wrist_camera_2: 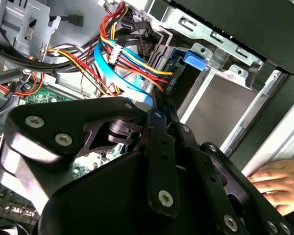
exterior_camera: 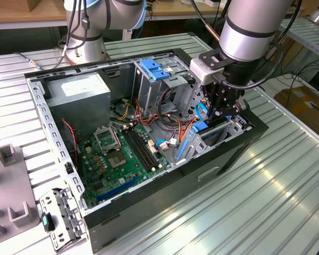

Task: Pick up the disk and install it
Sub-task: 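Insert the second disk wire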

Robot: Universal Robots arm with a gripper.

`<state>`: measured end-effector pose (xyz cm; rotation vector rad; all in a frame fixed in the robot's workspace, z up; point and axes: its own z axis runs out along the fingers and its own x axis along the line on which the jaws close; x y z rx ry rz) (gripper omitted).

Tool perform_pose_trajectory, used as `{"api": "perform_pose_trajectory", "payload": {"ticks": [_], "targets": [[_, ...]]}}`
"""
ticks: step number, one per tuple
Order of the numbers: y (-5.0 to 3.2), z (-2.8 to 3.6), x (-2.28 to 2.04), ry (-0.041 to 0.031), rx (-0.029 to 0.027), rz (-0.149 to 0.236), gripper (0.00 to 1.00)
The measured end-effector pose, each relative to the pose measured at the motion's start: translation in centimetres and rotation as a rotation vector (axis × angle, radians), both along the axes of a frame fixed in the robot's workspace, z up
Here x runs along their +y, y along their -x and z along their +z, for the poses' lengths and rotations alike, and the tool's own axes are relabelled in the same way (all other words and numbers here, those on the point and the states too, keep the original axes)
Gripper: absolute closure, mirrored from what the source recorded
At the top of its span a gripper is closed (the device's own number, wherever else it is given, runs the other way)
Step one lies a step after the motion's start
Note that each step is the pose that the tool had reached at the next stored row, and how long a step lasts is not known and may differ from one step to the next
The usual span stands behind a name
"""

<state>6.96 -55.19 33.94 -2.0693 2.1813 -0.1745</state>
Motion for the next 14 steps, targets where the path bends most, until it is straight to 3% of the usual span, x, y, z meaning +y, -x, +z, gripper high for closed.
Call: {"api": "perform_pose_trajectory", "payload": {"ticks": [2,3,4,5,6,14], "targets": [[0.00,0.01,-0.01,-0.0005,-0.0001,0.000,0.83],[0.00,0.81,0.00,0.0000,0.0000,0.000,0.76],[-0.01,1.77,-0.01,-0.0003,-0.0001,0.000,0.76],[-0.01,1.78,0.00,-0.0003,-0.0001,0.000,0.76],[-0.01,1.80,0.00,-0.0001,0.0000,0.000,0.89],[-0.01,1.82,0.00,-0.0001,0.0000,0.000,0.89]]}}
